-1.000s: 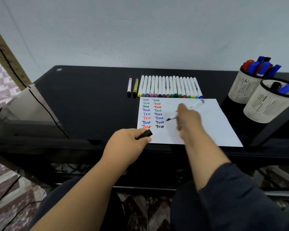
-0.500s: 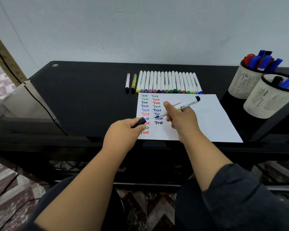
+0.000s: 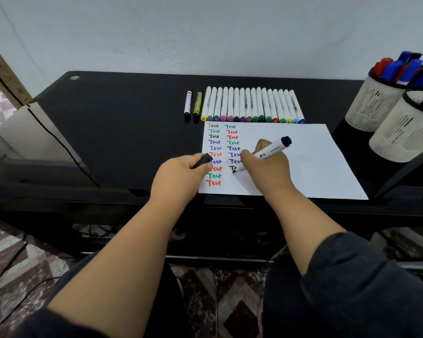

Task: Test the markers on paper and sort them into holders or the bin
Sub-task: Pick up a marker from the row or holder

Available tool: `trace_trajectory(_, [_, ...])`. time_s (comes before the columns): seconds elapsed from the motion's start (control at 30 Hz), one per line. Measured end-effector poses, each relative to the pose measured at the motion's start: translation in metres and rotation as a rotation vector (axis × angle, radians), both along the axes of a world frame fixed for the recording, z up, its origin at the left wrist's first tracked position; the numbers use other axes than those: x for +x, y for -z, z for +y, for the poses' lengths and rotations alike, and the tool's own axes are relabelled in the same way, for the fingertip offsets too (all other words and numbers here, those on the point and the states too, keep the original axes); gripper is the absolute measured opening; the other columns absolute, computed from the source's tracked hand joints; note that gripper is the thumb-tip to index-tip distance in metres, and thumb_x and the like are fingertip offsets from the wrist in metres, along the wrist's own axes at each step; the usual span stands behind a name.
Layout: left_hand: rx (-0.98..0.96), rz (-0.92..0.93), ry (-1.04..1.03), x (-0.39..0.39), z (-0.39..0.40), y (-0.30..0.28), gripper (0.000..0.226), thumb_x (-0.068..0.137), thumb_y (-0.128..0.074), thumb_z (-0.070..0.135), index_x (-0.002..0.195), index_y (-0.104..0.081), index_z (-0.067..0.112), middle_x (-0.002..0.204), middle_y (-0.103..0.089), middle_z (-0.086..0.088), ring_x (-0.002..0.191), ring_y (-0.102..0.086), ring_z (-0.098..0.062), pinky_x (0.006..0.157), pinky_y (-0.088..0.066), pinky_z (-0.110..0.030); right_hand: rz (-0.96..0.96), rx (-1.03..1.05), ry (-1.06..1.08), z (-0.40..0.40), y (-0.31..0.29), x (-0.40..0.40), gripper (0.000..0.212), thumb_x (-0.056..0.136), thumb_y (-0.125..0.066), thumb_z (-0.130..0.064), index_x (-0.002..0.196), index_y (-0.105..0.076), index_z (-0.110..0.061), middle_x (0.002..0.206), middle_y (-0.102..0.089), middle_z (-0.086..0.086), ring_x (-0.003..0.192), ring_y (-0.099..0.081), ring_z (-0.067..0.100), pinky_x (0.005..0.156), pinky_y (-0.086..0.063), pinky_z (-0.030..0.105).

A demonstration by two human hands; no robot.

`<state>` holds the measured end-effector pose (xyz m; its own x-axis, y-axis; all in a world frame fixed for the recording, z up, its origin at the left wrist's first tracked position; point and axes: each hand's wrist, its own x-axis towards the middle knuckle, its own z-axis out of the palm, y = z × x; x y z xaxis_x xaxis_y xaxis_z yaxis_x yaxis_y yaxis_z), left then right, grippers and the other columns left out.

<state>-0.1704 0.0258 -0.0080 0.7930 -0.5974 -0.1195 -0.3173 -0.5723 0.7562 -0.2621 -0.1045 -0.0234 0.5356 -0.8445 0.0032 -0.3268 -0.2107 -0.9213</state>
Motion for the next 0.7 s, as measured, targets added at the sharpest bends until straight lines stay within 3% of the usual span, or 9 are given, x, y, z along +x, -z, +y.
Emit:
trace_trajectory(0.1, [0.017,-0.002,0.011,0.0001,-0.0023,0.0017,0.038,0.093,-0.054,0.04,0.13,-0.054,0.033,0.08,-0.05,0.022,0.067,-0.046,0.003,0.058,-0.04,-0.015,0.007,0.006,-0.005,0.001,0.0021,0.0016,0.038,0.085,-0.059,-0.018,0.062,-0.029,-0.017,0.057,-0.033,-0.001,0.054,-0.034,0.015,0.054,-0.029,0.027])
trace_trajectory(0.5, [-0.004,-0.019,0.031,0.0011,-0.0016,0.0044,0.038,0.092,-0.054,0.04,0.129,-0.055,0.032,0.075,-0.046,0.024,0.069,-0.049,0.003,0.063,-0.044,-0.017,0.006,-0.009,-0.006,0.0014,0.0011,-0.0007,0.038,0.085,-0.056,-0.012,0.062,-0.026,-0.017,0.058,-0.027,-0.001,0.052,-0.028,0.012,0.051,-0.023,0.024])
trace_trajectory(0.7, [-0.022,-0.003,0.028,0.0015,-0.0011,0.0057,0.038,0.092,-0.055,0.04,0.129,-0.055,0.031,0.073,-0.045,0.025,0.067,-0.049,0.004,0.058,-0.042,-0.015,-0.013,-0.006,0.018,0.001,0.0002,-0.0033,0.039,0.084,-0.055,-0.009,0.062,-0.024,-0.017,0.057,-0.026,-0.003,0.045,-0.027,0.007,0.043,-0.02,0.017])
